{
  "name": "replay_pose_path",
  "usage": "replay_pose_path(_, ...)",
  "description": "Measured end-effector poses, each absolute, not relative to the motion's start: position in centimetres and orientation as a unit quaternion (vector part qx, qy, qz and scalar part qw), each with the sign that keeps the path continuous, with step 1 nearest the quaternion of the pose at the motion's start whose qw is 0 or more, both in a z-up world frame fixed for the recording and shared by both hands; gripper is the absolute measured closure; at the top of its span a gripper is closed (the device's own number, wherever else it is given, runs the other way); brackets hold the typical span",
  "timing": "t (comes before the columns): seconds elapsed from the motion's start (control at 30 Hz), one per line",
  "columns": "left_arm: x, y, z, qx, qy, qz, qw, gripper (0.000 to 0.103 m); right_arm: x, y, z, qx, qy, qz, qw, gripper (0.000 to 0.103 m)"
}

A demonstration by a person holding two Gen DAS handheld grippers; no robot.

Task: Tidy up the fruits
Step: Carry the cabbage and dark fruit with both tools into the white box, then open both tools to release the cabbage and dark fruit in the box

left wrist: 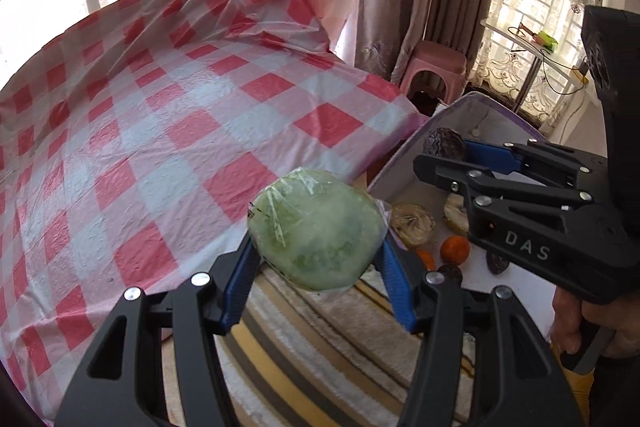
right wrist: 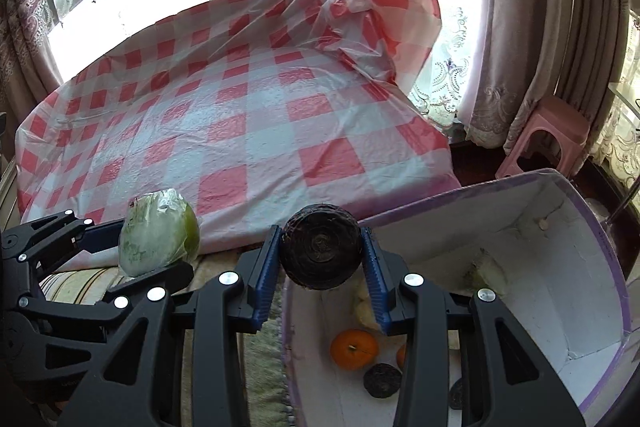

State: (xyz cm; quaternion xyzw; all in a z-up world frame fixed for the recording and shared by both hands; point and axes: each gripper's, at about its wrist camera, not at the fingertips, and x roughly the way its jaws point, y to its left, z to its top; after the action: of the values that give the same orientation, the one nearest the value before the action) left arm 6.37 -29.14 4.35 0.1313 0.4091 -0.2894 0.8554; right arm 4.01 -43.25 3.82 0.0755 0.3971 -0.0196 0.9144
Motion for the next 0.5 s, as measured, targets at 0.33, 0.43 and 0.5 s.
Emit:
replay_pose_path(0.33, 4.1, -36.6, 1.8, 0.163, 0.430, -0.353, 0.815, 0.045, 1.6, -50.0, 1.2, 0.076, 0.423, -0.097, 0.898, 0.064)
replay_pose_path(0.43, 4.0, -38.3, 0.9, 0.182, 0.437, -0.358, 0.805, 0.045, 1.1, -51.1, 0.1, 0.068, 0.439, -0.118, 0.888, 0.064)
replay_pose_path(0.5, 4.1, -39.5, 0.0, 0.195, 0.446, -0.361, 0.796, 0.045, 0.8, -51.7, -0.8, 0.063, 0.453, -0.126, 0.880, 0.064)
